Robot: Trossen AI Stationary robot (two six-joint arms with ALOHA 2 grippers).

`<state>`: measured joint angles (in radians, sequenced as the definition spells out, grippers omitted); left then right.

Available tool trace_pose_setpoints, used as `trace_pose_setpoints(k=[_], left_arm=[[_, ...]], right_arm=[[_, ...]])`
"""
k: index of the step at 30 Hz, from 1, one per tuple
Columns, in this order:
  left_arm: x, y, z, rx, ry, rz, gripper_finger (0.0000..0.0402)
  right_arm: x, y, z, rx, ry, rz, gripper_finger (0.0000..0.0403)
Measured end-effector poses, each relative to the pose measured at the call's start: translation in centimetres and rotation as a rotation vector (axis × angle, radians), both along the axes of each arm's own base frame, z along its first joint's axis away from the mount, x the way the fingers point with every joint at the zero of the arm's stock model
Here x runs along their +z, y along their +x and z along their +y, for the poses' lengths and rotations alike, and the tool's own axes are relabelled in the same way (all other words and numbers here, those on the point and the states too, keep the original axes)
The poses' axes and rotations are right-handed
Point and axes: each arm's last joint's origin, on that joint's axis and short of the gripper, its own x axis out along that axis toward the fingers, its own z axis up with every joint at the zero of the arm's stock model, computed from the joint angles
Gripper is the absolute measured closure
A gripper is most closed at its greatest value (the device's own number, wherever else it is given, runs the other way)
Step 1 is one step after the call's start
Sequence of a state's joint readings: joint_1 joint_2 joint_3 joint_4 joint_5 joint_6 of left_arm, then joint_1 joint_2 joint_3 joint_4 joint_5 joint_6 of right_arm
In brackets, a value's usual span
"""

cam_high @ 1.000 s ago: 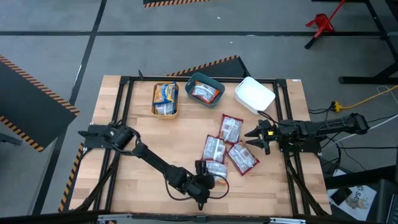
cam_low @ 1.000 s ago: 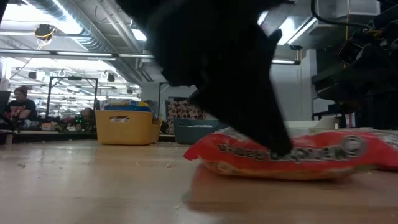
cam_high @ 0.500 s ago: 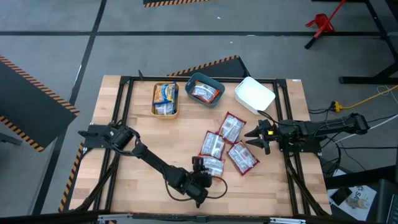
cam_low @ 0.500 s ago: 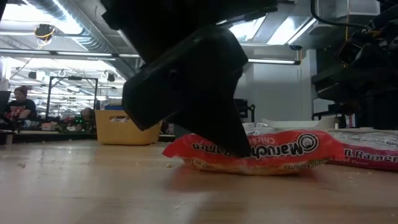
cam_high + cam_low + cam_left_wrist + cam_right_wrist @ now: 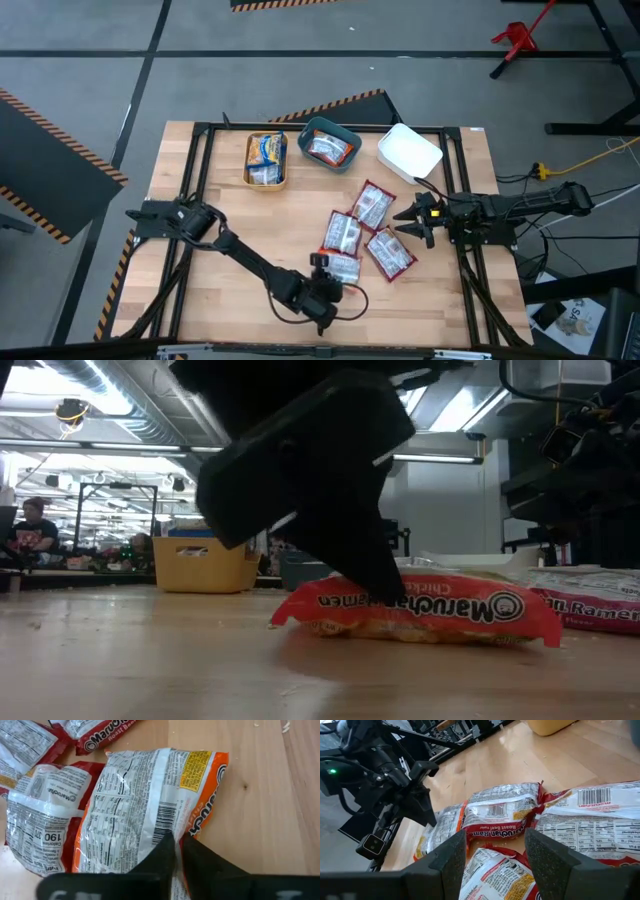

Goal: Sort Maruchan noodles
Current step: Put the orange noodle pack into the blue bin

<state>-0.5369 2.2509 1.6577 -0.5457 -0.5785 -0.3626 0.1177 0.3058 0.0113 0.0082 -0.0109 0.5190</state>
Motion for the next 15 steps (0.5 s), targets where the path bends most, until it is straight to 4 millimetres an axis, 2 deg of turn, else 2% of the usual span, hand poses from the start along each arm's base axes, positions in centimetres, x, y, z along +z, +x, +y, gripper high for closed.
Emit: trace_pose_setpoints(k=[3, 9, 15], left_arm=[[1.0, 0.5, -0.3, -0.005, -0.032, -0.007, 0.0396], [2.9, 1.0, -0.4, 0.070, -0.078, -0.028, 0.0399], [6.7, 1.4, -0.6, 0.105, -0.077, -0.034, 0.0400]], right_arm=[[0.0, 0.0, 0.0, 0.000, 0.000, 0.000, 0.0212], [0.0, 0.0, 0.0, -0.001, 0.000, 0.000, 0.0212], [0.0, 0.0, 0.0, -0.002, 0.000, 0.000, 0.0212]])
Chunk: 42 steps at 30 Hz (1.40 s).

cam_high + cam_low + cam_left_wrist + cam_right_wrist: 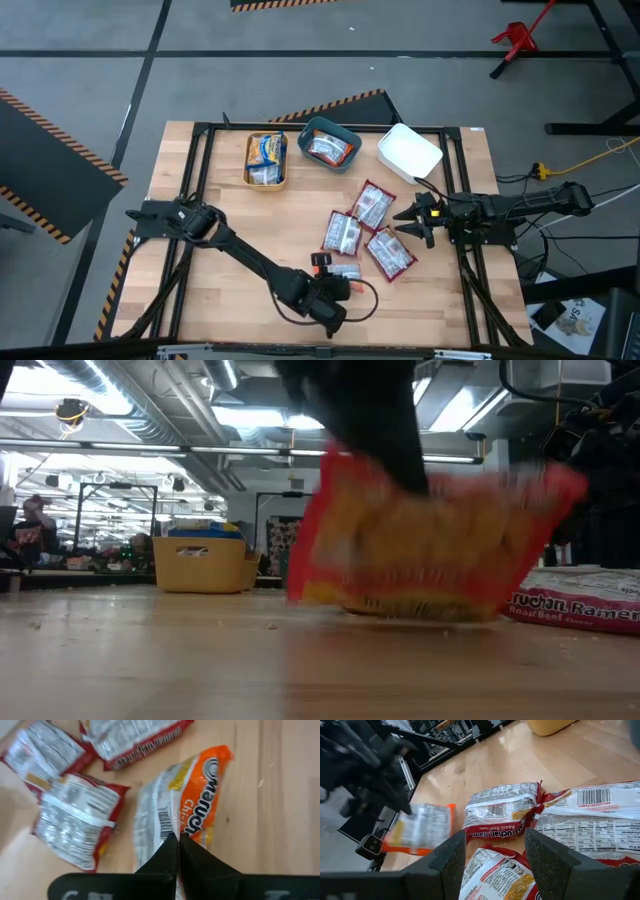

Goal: Sort Maruchan noodles
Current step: Put the orange noodle pack into the blue bin

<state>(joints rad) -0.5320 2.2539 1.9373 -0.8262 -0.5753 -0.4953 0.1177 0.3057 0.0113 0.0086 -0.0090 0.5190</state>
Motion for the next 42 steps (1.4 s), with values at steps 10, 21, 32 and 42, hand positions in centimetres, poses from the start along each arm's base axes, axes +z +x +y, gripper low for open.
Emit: trace_pose_setpoints(k=[10, 21, 32, 42], left_arm=[[6.6, 0.0, 2.0, 0.050, 0.072, 0.025, 0.0401], [8.8, 2.6, 12.5, 0.021, 0.358, 0.222, 0.0401], [10.0, 3.5, 24.7, -0.155, 0.387, 0.412, 0.0401], [13.2, 1.3, 35.2, -0.168, 0.329, 0.320, 0.0401]], right_arm=[[0.0, 0.0, 0.0, -0.001, -0.001, 0.000, 0.0212], [0.0, 0.0, 0.0, -0.015, -0.005, -0.001, 0.0212], [0.2, 0.1, -0.4, -0.134, -0.036, -0.025, 0.0212], [0.4, 0.1, -0.9, -0.318, -0.081, -0.051, 0.0212]])
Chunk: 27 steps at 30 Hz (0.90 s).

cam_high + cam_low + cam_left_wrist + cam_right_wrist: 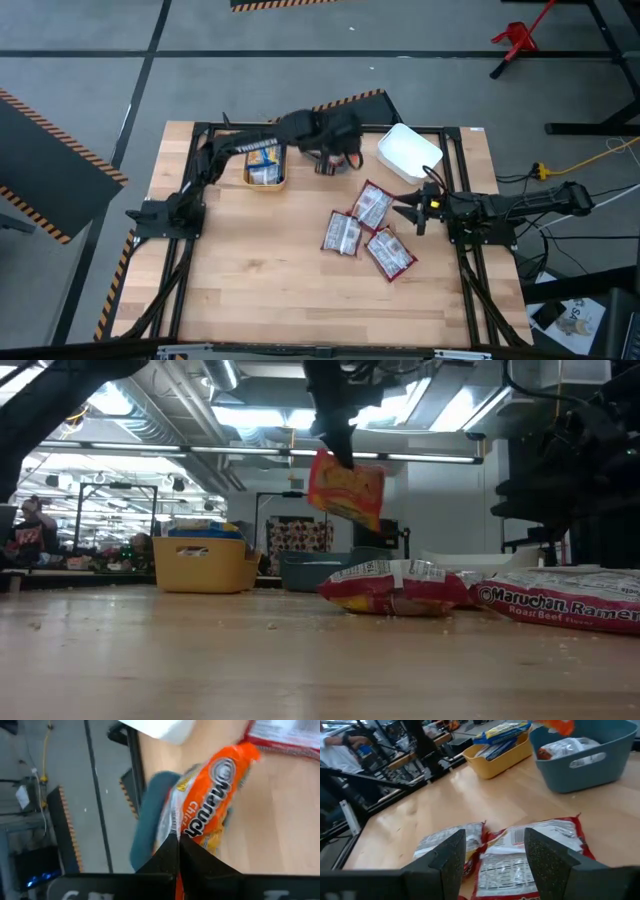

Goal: Sort Maruchan noodles
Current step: Put the orange noodle pack into the blue bin

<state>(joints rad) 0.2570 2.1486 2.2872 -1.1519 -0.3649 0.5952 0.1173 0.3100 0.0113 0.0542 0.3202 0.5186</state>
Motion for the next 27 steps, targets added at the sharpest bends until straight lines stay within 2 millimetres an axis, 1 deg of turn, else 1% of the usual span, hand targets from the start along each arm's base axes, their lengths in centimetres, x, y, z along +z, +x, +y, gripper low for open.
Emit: trace_pose_setpoints(k=[5, 7, 11, 16, 19, 22, 27], left_arm=[[-0.2, -0.7, 3.4, -0.036, -0.050, -0.024, 0.0401], [-0.7, -0.7, 4.4, -0.050, -0.051, -0.037, 0.0401], [-2.1, -0.9, 6.0, -0.091, -0.111, -0.038, 0.0401], [-3.6, -1.0, 7.2, -0.133, -0.102, -0.020, 0.0401], [-4.1, -1.2, 7.8, -0.130, -0.114, -0.036, 0.0401], [-4.9, -2.0, 8.4, -0.127, -0.142, -0.028, 0.0401], [-4.9, -3.2, 8.8, -0.132, -0.089, -0.106, 0.0401]], right_arm=[[0.0, 0.0, 0.0, -0.019, 0.020, -0.006, 0.0212], [0.0, 0.0, 0.0, -0.022, 0.033, -0.009, 0.0212], [0.0, 0.0, 0.0, -0.025, 0.050, -0.013, 0.0212], [0.0, 0.0, 0.0, -0.026, 0.050, -0.013, 0.0212], [0.0, 0.0, -0.1, -0.040, 0.060, -0.018, 0.0212], [0.0, 0.0, -0.1, -0.060, 0.071, -0.024, 0.0212], [0.1, 0.0, -0.2, -0.081, 0.069, -0.028, 0.0212]])
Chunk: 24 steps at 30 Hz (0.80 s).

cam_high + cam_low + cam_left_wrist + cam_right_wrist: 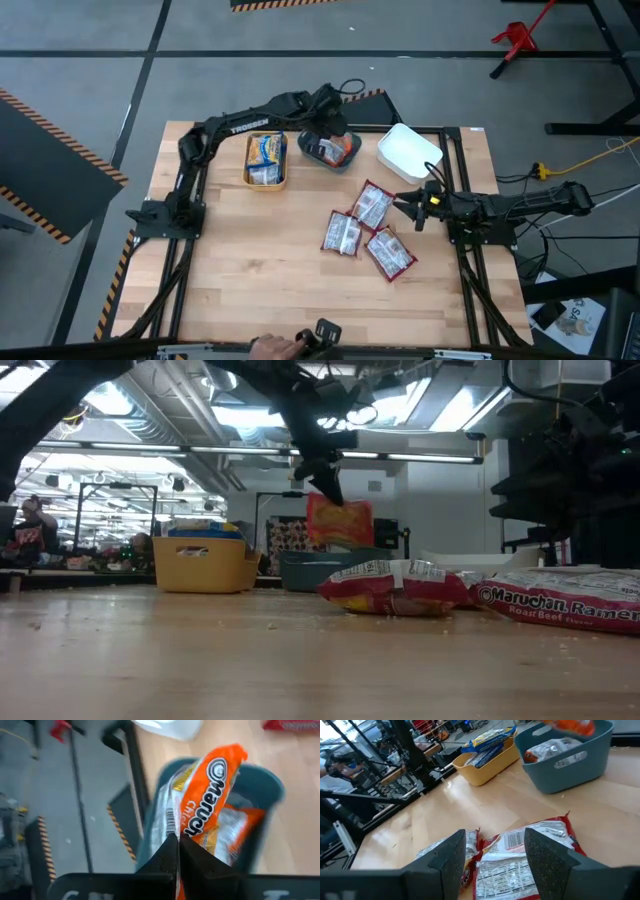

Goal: Sort Maruchan noodles
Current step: Put the orange noodle pack into the blue bin

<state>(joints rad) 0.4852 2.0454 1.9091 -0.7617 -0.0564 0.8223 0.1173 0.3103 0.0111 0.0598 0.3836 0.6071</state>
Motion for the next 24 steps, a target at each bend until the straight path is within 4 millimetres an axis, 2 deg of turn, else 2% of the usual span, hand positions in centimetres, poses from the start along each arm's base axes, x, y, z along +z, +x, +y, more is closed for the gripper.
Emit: trace_pose_setpoints(k=[9, 17, 24], left_arm=[[-2.9, -2.2, -0.6, 0.016, 0.042, -0.063, 0.0401], [-6.1, -2.6, -1.5, 0.044, 0.128, -0.154, 0.0401], [-8.8, -3.4, -2.3, 0.064, 0.074, -0.115, 0.0401]], right_arm=[[-0.1, 0.0, -0.1, -0.040, 0.012, 0.001, 0.0212], [-0.3, 0.1, -0.1, -0.052, 0.057, 0.009, 0.0212], [-0.3, 0.1, -0.1, -0.057, 0.079, 0.003, 0.0212]])
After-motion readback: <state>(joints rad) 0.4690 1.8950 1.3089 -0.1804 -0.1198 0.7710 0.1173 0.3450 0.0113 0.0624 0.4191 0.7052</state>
